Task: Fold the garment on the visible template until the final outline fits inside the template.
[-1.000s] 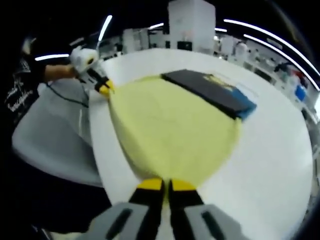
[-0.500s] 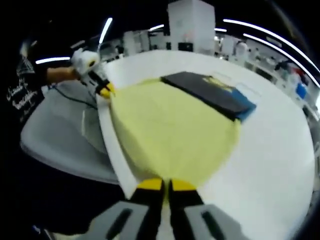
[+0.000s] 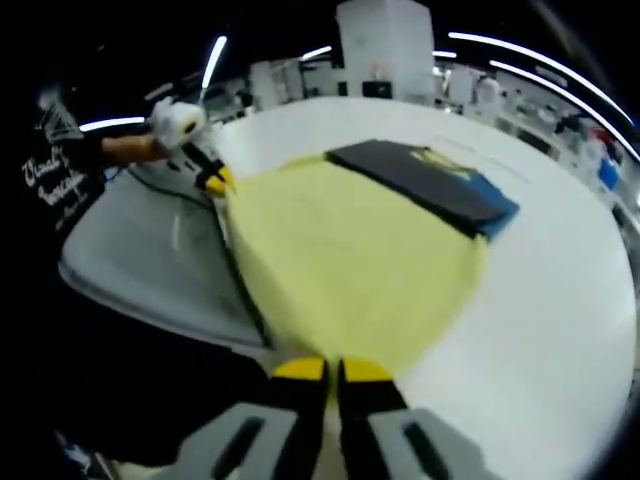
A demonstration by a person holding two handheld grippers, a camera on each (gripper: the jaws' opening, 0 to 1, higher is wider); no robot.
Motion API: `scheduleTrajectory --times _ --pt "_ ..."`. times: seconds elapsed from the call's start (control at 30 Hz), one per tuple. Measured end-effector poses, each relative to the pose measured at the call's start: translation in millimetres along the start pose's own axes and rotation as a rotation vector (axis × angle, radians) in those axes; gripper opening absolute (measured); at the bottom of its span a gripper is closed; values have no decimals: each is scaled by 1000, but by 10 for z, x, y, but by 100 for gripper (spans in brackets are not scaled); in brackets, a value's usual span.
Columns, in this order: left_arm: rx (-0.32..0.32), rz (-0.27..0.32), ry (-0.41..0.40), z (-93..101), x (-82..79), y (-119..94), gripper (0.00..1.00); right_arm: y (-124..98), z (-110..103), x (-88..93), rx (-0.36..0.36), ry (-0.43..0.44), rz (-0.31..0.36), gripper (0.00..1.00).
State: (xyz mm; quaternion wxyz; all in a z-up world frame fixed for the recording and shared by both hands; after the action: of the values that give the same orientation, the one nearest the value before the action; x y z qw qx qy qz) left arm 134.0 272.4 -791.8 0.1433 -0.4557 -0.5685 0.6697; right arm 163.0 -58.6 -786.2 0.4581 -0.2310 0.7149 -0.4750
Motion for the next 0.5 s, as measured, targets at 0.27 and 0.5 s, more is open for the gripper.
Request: scheduleTrajectory --times 0.27,0.5 --pt "32 -18 -4 114 83 0 0 -26 -91 56 -12 5 -12 0" --pt "49 -24 -3 171 66 -48 0 -61 -130 66 -24 3 -14 0"
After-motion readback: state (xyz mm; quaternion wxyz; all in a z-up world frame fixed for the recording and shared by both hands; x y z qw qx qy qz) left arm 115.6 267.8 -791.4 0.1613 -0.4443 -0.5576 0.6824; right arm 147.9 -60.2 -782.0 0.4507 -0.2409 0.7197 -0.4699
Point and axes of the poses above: the point that each gripper's makers call its tool centre point, and the gripper's own axes: y roughly forward along the fingers, z roughly to its right, x roughly out of its underside, the point moved 5 cm from there along -y, roughly backward along the fingers, and after that the axes turned 14 degrees about -z, right-handed, at the moved point
